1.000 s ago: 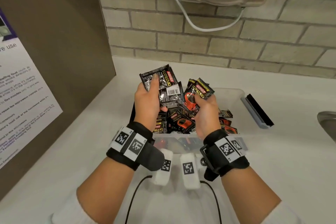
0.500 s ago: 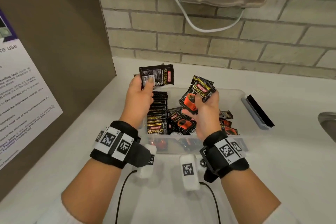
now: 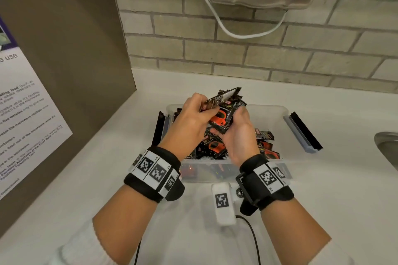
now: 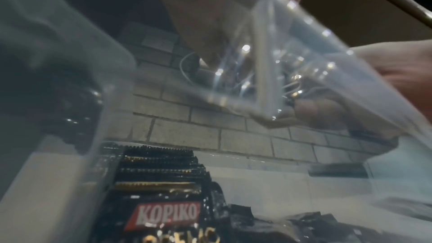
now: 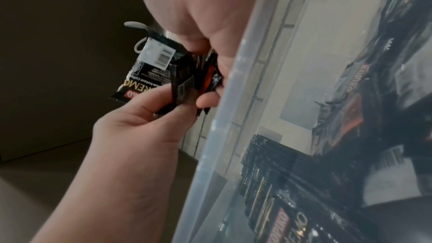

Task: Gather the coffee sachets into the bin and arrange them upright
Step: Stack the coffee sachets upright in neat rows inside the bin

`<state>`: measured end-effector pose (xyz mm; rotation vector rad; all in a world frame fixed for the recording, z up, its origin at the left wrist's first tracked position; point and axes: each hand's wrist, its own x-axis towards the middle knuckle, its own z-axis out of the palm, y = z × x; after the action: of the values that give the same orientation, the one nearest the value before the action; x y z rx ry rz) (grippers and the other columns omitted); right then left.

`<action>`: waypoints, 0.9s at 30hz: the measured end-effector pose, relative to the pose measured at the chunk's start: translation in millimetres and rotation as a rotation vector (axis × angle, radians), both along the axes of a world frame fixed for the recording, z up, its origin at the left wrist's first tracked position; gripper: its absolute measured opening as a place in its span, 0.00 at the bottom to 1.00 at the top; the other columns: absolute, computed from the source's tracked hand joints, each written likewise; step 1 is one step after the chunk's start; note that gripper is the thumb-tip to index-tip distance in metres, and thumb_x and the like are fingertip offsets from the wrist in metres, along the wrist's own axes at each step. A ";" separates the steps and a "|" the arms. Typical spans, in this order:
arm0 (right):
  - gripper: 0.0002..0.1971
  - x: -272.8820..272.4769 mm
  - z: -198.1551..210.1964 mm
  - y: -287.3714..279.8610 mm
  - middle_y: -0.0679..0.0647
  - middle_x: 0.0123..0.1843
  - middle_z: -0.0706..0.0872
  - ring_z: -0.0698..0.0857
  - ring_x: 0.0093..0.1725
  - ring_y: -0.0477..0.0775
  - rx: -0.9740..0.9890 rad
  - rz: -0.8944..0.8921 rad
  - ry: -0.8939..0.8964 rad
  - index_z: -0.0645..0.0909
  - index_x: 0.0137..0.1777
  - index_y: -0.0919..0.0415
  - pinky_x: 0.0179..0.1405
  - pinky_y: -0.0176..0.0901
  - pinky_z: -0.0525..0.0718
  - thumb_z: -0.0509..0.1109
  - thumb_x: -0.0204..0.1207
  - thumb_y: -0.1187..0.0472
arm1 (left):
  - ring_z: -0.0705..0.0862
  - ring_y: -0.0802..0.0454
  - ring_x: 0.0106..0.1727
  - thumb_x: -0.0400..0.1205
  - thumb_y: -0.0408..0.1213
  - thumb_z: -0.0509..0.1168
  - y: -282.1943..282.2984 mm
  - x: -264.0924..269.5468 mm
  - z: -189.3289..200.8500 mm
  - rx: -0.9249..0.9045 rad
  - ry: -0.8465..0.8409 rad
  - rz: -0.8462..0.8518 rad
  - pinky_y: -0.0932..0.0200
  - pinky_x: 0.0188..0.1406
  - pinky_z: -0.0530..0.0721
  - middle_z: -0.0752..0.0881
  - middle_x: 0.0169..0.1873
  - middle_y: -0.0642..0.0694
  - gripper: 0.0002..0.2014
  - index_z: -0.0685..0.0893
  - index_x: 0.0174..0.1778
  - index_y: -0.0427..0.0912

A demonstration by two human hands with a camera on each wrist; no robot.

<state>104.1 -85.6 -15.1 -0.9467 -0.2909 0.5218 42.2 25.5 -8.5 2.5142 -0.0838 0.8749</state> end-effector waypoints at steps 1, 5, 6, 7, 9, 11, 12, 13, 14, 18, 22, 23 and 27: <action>0.24 -0.1 -0.4 -0.2 0.61 0.67 0.82 0.85 0.60 0.60 0.005 0.017 0.015 0.65 0.75 0.57 0.49 0.51 0.86 0.49 0.85 0.46 | 0.79 0.39 0.53 0.81 0.27 0.60 -1.0 -1.7 0.8 -0.003 0.018 0.001 0.45 0.52 0.83 0.78 0.52 0.36 0.12 0.81 0.53 0.48; 0.16 0.2 -2.7 0.4 0.58 0.61 0.84 0.88 0.50 0.52 -0.091 -0.011 -0.100 0.66 0.71 0.61 0.49 0.50 0.87 0.57 0.84 0.67 | 0.72 0.55 0.58 0.76 0.21 0.59 -6.7 -7.7 4.2 -0.204 0.032 -0.018 0.74 0.64 0.71 0.69 0.56 0.46 0.22 0.81 0.64 0.39; 0.17 0.2 -2.9 0.5 0.56 0.58 0.84 0.88 0.47 0.50 -0.127 -0.027 -0.130 0.66 0.70 0.61 0.45 0.46 0.87 0.57 0.83 0.70 | 0.71 0.59 0.58 0.76 0.20 0.59 -7.4 -10.2 6.5 -0.332 0.040 -0.002 0.78 0.63 0.69 0.68 0.56 0.50 0.22 0.82 0.64 0.41; 0.17 0.4 -3.1 0.3 0.55 0.56 0.84 0.87 0.45 0.49 -0.153 -0.041 -0.145 0.66 0.70 0.61 0.42 0.43 0.86 0.57 0.83 0.71 | 0.72 0.62 0.56 0.77 0.21 0.58 -6.8 -12.5 9.3 -0.451 0.017 0.017 0.80 0.60 0.69 0.68 0.55 0.51 0.20 0.83 0.61 0.43; 0.16 1.1 -2.8 0.1 0.52 0.52 0.84 0.86 0.44 0.48 -0.181 -0.060 -0.137 0.66 0.69 0.59 0.38 0.40 0.84 0.57 0.83 0.70 | 0.73 0.66 0.53 0.81 0.25 0.57 -4.4 -16.1 16.8 -0.664 -0.043 0.057 0.82 0.52 0.70 0.71 0.51 0.52 0.15 0.84 0.50 0.48; 0.15 1.9 -2.8 -0.4 0.49 0.49 0.85 0.86 0.42 0.46 -0.199 -0.061 -0.121 0.67 0.67 0.58 0.38 0.41 0.84 0.57 0.83 0.69 | 0.76 0.62 0.49 0.83 0.30 0.56 1.9 -16.7 21.7 -0.819 -0.049 0.067 0.73 0.53 0.73 0.74 0.46 0.51 0.13 0.83 0.40 0.50; 0.14 1.7 -2.8 -0.3 0.48 0.46 0.86 0.87 0.40 0.46 -0.206 -0.056 -0.117 0.67 0.66 0.57 0.39 0.43 0.83 0.57 0.83 0.69 | 0.76 0.59 0.46 0.83 0.34 0.57 4.9 -16.7 22.9 -0.883 -0.038 0.054 0.66 0.53 0.73 0.75 0.44 0.50 0.12 0.81 0.37 0.48; 0.13 1.9 -3.0 -0.3 0.47 0.44 0.86 0.87 0.39 0.45 -0.211 -0.047 -0.117 0.68 0.65 0.56 0.39 0.44 0.82 0.57 0.83 0.69 | 0.76 0.57 0.44 0.83 0.38 0.58 7.0 -16.6 23.9 -0.938 -0.023 0.037 0.61 0.51 0.74 0.76 0.42 0.48 0.11 0.81 0.37 0.47; 0.13 1.9 -3.1 -0.2 0.47 0.43 0.87 0.87 0.38 0.45 -0.210 -0.040 -0.115 0.68 0.64 0.56 0.39 0.44 0.82 0.57 0.83 0.69 | 0.77 0.56 0.43 0.82 0.43 0.59 8.5 -16.6 24.4 -0.972 -0.016 0.019 0.59 0.50 0.75 0.78 0.42 0.45 0.11 0.82 0.39 0.44; 0.13 2.1 -3.0 -1.6 0.48 0.44 0.87 0.88 0.36 0.45 -0.211 -0.016 -0.110 0.69 0.64 0.56 0.40 0.45 0.84 0.57 0.83 0.70 | 0.71 0.48 0.34 0.80 0.39 0.66 8.6 -15.1 24.3 -0.903 -0.058 0.122 0.53 0.45 0.76 0.72 0.31 0.40 0.17 0.74 0.28 0.34; 0.15 1.6 -3.1 -2.6 0.51 0.50 0.86 0.88 0.37 0.46 -0.213 0.004 -0.107 0.69 0.66 0.57 0.42 0.45 0.84 0.57 0.83 0.70 | 0.81 0.51 0.38 0.77 0.32 0.68 7.7 -17.5 28.7 -0.785 -0.096 0.101 0.51 0.48 0.84 0.79 0.33 0.52 0.11 0.75 0.38 0.51; 0.15 2.1 -3.2 -2.7 0.51 0.51 0.86 0.88 0.39 0.48 -0.214 0.007 -0.103 0.69 0.67 0.57 0.42 0.45 0.84 0.58 0.83 0.70 | 0.85 0.57 0.44 0.78 0.30 0.68 8.4 -18.4 29.7 -0.798 -0.083 0.034 0.53 0.52 0.86 0.84 0.40 0.59 0.16 0.76 0.52 0.56; 0.16 2.6 -3.0 -3.0 0.52 0.52 0.85 0.87 0.42 0.50 -0.221 0.017 -0.094 0.69 0.68 0.57 0.41 0.45 0.84 0.58 0.82 0.69 | 0.83 0.68 0.54 0.81 0.25 0.61 22.0 -18.7 30.3 -0.746 -0.036 -0.055 0.63 0.61 0.80 0.83 0.52 0.63 0.20 0.75 0.64 0.52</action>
<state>106.7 -88.6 -18.1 -1.1859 -0.3312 0.5336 23.5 47.5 21.8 1.7914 0.1386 0.7486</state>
